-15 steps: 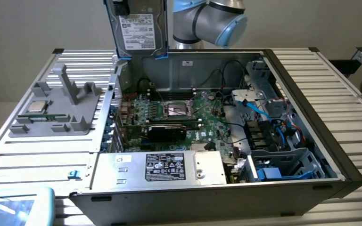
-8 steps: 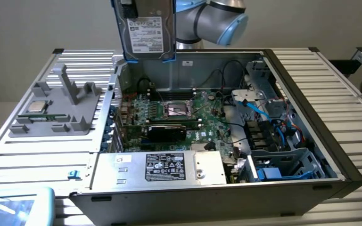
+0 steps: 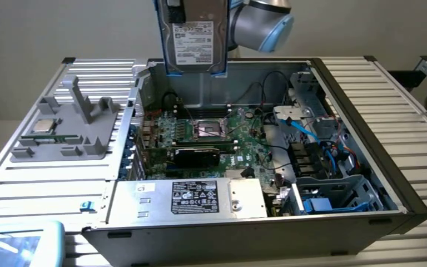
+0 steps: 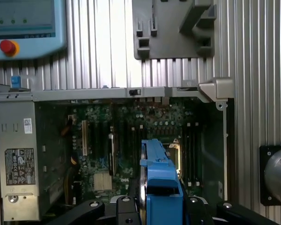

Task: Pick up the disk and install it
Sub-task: 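Pick up the disk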

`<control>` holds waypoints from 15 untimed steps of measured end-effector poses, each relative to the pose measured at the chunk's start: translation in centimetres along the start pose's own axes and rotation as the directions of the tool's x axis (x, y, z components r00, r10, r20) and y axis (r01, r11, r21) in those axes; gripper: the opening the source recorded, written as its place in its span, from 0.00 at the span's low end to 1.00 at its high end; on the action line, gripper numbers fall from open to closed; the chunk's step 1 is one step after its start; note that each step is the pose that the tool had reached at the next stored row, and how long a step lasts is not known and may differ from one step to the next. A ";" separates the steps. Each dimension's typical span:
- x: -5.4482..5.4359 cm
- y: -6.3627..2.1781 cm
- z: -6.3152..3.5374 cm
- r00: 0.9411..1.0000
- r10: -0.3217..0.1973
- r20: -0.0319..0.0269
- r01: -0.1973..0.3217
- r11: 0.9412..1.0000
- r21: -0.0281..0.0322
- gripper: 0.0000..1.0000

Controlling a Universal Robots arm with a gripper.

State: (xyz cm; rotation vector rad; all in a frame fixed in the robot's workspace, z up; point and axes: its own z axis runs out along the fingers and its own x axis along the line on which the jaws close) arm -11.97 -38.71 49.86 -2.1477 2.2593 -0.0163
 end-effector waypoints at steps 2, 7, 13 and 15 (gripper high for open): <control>0.1 -0.75 -0.01 1.000 0.000 -0.006 0.000 1.000 0.000 0.37; 0.7 -2.14 -0.21 1.000 -0.001 -0.019 0.001 1.000 0.001 0.37; 1.8 -3.49 -0.36 1.000 -0.001 -0.026 0.001 1.000 0.001 0.37; 2.2 -4.00 -0.39 1.000 -0.001 -0.027 0.001 1.000 0.001 0.37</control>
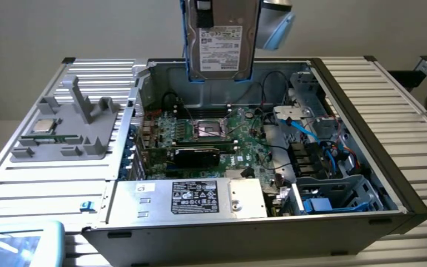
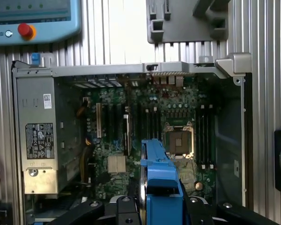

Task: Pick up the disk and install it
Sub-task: 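Pick up the disk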

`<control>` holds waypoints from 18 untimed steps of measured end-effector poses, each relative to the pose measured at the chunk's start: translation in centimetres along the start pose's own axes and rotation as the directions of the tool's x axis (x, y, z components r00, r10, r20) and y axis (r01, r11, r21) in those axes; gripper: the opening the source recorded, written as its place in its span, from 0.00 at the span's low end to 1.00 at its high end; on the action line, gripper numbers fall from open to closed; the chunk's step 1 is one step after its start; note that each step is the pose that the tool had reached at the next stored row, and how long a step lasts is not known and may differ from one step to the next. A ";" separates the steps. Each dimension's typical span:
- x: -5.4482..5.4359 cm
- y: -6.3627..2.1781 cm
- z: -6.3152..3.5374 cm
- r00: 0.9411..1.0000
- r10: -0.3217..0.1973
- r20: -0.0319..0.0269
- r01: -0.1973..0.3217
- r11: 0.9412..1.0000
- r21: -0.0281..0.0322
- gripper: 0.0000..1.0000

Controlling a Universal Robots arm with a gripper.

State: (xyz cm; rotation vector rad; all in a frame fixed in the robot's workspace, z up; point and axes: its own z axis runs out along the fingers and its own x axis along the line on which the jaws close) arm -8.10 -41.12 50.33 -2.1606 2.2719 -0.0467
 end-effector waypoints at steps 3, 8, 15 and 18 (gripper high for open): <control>0.6 -0.82 -0.02 1.000 0.000 -0.001 0.000 1.000 0.000 0.37; 1.3 -2.69 -0.13 1.000 0.000 -0.003 0.000 1.000 0.000 0.37; 2.5 -4.95 -0.33 1.000 0.000 -0.006 0.000 1.000 0.000 0.37; 3.1 -5.72 -0.42 1.000 0.000 -0.007 0.000 1.000 0.000 0.37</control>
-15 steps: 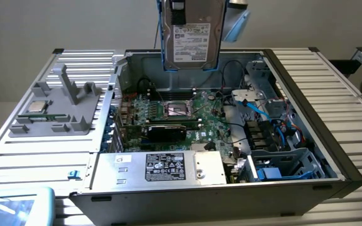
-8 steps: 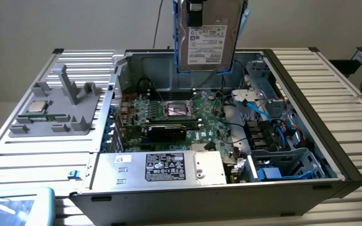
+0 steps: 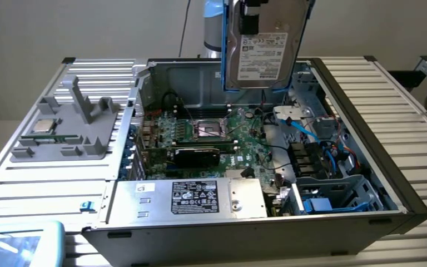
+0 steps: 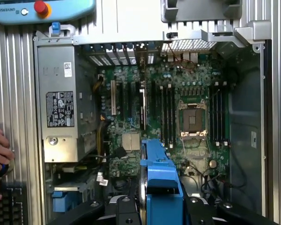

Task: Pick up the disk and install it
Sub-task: 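Pick up the disk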

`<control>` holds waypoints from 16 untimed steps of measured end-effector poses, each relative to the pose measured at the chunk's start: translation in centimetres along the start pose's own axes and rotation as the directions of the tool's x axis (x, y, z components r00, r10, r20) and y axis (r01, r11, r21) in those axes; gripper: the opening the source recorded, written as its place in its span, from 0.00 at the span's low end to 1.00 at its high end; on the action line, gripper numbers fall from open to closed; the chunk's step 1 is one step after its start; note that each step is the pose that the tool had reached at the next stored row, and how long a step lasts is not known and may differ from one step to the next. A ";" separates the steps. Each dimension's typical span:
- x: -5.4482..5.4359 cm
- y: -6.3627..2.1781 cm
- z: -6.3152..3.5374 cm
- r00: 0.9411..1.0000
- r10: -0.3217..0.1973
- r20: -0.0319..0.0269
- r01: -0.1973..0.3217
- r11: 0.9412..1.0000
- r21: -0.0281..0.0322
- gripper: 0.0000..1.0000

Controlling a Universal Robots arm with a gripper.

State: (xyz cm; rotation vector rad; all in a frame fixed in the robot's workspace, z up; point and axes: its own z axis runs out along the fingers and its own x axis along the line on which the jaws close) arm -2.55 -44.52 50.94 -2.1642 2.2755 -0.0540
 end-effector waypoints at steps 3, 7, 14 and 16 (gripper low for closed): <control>0.6 -0.83 -0.09 1.000 0.000 -0.001 0.000 1.000 0.000 0.37; 1.4 -2.10 -0.24 1.000 0.000 -0.003 0.000 1.000 0.000 0.37; 2.7 -4.28 -0.49 1.000 0.000 -0.006 0.000 1.000 -0.001 0.37; 3.2 -4.76 -0.55 1.000 0.000 -0.007 0.000 1.000 -0.001 0.37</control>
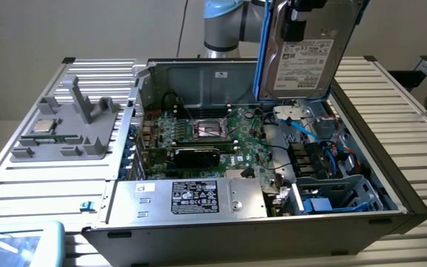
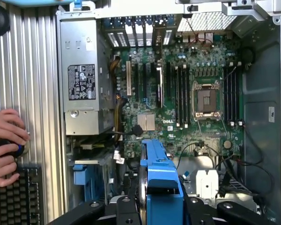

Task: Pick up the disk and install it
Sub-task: 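Pick up the disk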

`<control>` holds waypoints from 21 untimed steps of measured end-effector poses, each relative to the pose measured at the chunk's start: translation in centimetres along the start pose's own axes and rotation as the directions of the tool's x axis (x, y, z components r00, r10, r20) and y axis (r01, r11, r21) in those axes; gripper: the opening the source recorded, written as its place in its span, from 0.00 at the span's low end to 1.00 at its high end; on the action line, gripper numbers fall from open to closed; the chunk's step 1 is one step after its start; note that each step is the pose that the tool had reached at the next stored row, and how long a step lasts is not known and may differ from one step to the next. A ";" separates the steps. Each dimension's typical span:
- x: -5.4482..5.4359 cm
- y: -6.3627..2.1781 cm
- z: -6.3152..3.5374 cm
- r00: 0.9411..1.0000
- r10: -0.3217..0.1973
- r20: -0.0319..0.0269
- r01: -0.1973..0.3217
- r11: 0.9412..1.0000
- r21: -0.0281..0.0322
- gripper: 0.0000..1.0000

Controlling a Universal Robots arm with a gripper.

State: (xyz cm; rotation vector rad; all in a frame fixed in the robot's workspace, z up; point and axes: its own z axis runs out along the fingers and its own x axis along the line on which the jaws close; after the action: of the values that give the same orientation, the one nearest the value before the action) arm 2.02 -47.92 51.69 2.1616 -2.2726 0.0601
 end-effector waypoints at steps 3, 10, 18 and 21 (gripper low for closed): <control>0.6 -0.65 -0.05 1.000 0.000 -0.001 0.000 1.000 0.000 0.37; 2.1 -2.03 -0.09 1.000 0.000 -0.002 0.000 1.000 0.000 0.37; 3.9 -3.44 -0.05 1.000 0.000 -0.002 0.000 1.000 0.000 0.37; 4.6 -3.90 -0.03 1.000 0.000 -0.002 0.000 1.000 0.000 0.37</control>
State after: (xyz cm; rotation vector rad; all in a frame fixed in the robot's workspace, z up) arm 5.69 -52.65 51.94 2.1608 -2.2716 0.0619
